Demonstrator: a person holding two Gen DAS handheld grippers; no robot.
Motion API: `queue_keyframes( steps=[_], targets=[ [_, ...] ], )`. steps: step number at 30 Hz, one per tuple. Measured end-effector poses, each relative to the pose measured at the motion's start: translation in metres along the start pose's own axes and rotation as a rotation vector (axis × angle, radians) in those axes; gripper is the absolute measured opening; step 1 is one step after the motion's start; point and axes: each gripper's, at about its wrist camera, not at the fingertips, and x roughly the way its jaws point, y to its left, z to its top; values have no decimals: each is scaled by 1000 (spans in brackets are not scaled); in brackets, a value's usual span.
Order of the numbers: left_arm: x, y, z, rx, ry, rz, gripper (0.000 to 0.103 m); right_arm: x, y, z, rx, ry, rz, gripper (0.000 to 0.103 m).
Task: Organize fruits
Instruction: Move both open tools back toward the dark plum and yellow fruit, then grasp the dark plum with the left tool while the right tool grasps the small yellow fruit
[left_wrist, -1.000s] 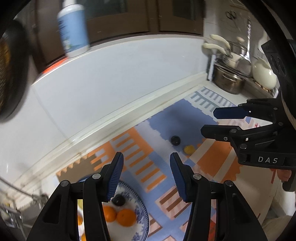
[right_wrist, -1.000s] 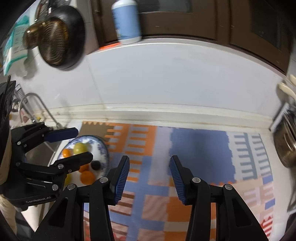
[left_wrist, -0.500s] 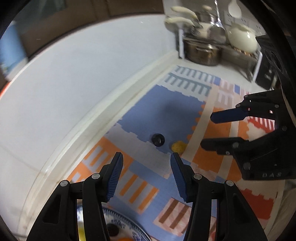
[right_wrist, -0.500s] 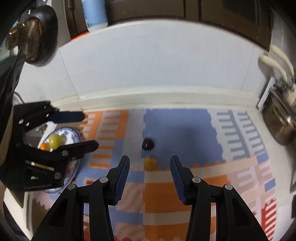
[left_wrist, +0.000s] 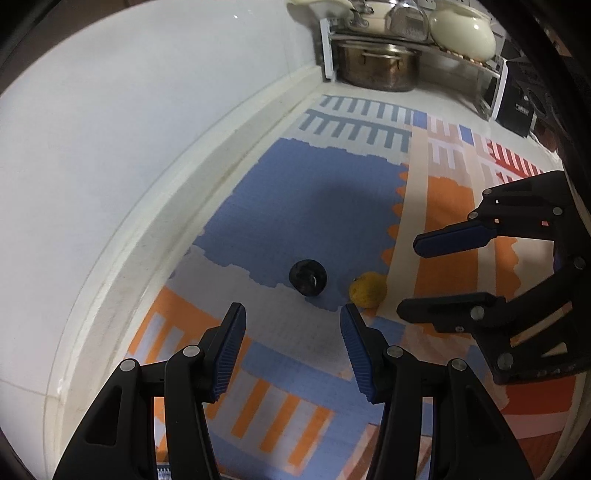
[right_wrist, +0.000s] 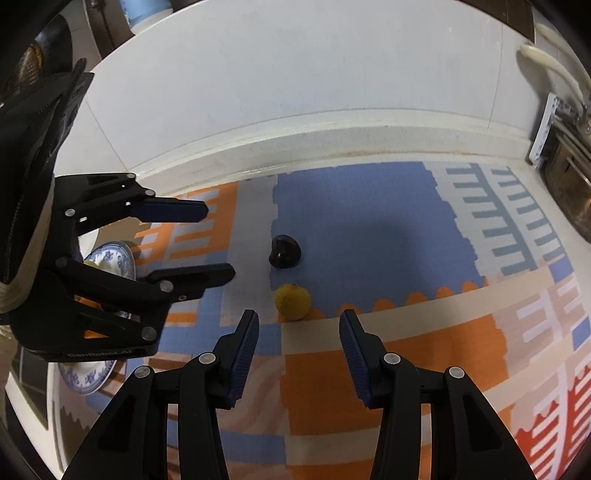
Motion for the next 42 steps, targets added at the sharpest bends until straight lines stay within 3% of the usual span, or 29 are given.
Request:
queue_keyframes(
  steps=[14,19,25,29,42],
  targets=[
    [33,5,16,71,35,-43,51,28,-6,3,21,13,29,47],
    [40,2,20,89,40,-72,44,34,-5,4,5,7,46,46],
    [45,-1,23,91,51,-116,32,42,-7,5,0,17,82,29],
    [45,-8,24,102,49,-108,28,37,-14,1,13,0,67,29],
    [15,-16,17,-68,22,-56,28,7,-35,1,95,-71,33,29]
  ],
)
